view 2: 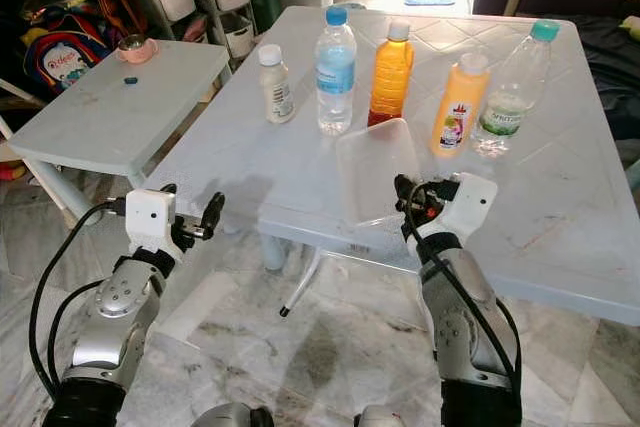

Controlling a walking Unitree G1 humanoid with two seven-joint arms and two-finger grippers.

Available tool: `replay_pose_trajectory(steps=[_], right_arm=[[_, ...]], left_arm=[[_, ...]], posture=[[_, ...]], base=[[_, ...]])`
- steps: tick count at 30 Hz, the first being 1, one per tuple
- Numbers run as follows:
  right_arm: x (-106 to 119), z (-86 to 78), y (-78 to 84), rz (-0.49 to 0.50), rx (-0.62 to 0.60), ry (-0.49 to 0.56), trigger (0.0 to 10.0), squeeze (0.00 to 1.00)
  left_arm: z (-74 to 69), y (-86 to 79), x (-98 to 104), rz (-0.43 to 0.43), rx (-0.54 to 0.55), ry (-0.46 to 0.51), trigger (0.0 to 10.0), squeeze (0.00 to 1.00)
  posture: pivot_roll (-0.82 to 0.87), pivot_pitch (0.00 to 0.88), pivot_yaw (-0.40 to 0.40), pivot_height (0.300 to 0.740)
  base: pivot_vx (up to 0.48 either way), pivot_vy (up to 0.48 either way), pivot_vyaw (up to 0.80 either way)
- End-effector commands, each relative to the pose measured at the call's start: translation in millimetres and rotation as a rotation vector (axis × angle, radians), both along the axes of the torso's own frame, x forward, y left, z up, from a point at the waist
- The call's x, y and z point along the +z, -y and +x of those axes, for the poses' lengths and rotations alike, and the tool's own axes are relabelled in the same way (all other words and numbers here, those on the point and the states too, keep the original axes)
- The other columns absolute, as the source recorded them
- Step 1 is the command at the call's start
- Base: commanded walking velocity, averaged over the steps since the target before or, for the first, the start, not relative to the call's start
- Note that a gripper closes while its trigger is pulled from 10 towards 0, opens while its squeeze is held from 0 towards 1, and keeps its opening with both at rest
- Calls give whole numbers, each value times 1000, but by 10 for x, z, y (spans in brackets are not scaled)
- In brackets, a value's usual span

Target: Restocking fridge

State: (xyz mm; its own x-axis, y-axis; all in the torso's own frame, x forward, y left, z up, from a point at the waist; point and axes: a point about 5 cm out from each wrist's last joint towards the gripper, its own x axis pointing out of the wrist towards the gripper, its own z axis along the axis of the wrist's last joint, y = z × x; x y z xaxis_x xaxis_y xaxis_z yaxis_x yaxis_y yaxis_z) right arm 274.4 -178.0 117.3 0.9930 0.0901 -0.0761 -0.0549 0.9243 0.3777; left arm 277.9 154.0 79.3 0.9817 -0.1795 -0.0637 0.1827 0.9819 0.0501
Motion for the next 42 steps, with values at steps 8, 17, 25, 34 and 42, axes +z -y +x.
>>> replay_pose_trajectory(steps=[8,17,25,34,42], right_arm=[[-114,-3,22,-63,-13,-53,10000,0],[-91,14,-6,-82,10,-28,10000,0],[-75,11,-45,-73,32,-3,10000,0],[-70,28,-73,-71,54,5,10000,0],[-66,32,-140,-75,90,17,10000,0]], left_arm=[[25,-33,-67,21,31,-38,10000,0],[40,-22,-77,23,33,-41,10000,0],[54,-9,-80,28,26,-39,10000,0],[64,-6,-82,30,26,-40,10000,0],[60,-4,-89,31,33,-39,10000,0]], posture=[[-62,0,91,740],[-61,0,88,740],[-63,0,89,740],[-57,0,87,740],[-52,0,85,740]], base=[[-68,0,0],[-288,0,0],[-298,0,617],[-300,0,800],[-299,0,800]])
